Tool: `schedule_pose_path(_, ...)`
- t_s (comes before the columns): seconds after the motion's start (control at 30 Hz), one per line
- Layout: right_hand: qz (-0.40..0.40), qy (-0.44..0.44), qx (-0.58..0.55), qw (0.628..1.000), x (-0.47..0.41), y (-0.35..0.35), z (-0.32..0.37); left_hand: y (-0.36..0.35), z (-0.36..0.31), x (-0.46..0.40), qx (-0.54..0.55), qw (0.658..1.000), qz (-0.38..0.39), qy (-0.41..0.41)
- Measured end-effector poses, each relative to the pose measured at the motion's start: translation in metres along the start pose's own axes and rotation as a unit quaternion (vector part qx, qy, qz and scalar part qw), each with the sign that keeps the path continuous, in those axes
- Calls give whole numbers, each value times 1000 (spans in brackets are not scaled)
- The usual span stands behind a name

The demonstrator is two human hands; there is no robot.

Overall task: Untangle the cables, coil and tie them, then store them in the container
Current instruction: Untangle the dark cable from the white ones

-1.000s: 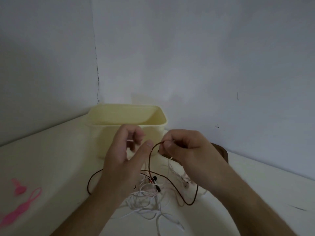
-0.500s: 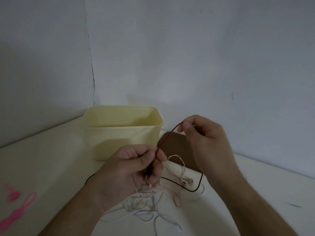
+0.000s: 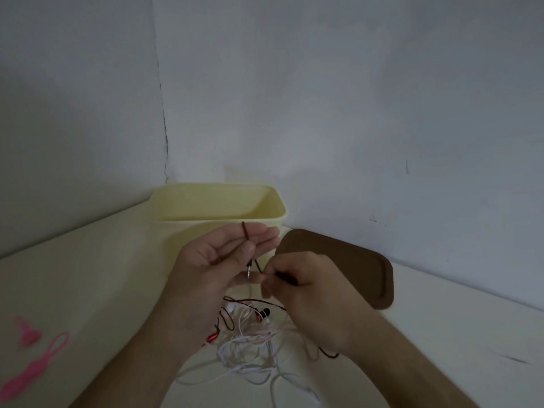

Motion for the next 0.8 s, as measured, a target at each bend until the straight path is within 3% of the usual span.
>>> schedule_pose_path(0.1,-7,14,41,999,-1,0,2,1,7,1,-123,992,-1,19)
schedule_pose_path(0.2,-40,20,29,999,2,9,1,-3,17,1,-136,988,21,69)
schedule_pose_path(0.37,-117,35,1,993,8,31,4,-16,20,4,-39,984,118,127)
schedule_pose_path(0.53,-119,50,-94,987,5,28,-5,-22,18,10,85,974,163,134)
schedule_pose_path(0.63,-105,42,-117,987,0,18,-9,-21,13,9,134,977,130,99)
schedule_pose_path(0.8,-39,6,-32,999,-2,0,-7,-5,6,2,121,992,-2,26)
Point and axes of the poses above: each hand's wrist, its own x-axis away from the middle knuckle, its own y-axis out of the back of the hand, z = x × y, the point moved 5 cm from there along -x, towards the middle knuckle, and after that the axes turned 12 degrees about z, right-handed, at the moved point
